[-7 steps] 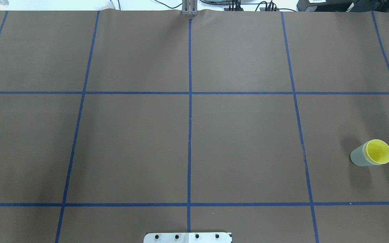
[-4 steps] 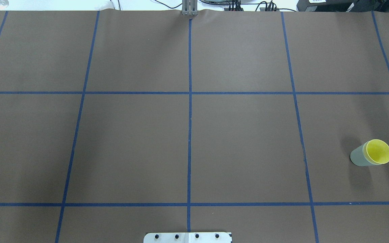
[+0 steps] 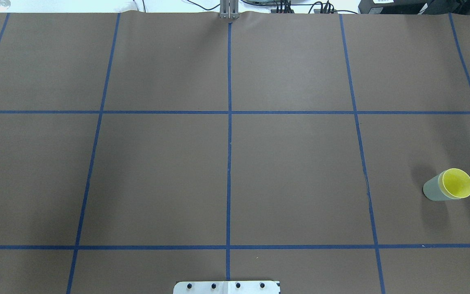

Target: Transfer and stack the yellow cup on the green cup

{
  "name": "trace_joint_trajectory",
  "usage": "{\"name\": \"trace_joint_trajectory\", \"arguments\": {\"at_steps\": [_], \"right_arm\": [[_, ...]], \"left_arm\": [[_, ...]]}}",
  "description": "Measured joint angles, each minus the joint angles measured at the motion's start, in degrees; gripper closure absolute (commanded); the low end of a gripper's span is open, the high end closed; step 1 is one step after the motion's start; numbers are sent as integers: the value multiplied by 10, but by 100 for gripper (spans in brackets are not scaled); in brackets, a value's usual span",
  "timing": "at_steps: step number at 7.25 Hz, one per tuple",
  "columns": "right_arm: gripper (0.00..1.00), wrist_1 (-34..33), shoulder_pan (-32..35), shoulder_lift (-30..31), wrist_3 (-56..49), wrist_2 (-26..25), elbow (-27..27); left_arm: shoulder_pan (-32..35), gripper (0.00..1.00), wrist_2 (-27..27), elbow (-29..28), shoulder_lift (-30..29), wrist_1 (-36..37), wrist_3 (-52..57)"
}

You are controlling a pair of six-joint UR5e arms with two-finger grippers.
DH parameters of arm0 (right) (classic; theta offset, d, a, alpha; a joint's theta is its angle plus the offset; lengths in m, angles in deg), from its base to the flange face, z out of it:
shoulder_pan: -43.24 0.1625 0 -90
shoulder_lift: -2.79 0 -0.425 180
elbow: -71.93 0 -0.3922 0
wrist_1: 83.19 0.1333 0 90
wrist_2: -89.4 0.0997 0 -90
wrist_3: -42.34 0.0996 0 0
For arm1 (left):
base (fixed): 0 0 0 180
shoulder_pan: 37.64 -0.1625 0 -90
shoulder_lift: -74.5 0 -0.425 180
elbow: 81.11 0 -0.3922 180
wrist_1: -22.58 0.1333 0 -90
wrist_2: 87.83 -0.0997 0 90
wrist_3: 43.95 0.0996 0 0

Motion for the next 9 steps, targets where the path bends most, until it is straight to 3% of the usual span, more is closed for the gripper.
{"name": "trace_joint_trajectory", "arguments": {"at_steps": [9], "right_arm": [[0, 1, -12, 0, -38, -17, 32]], "left_arm": [[-1, 0, 3, -2, 37, -70, 49]]}}
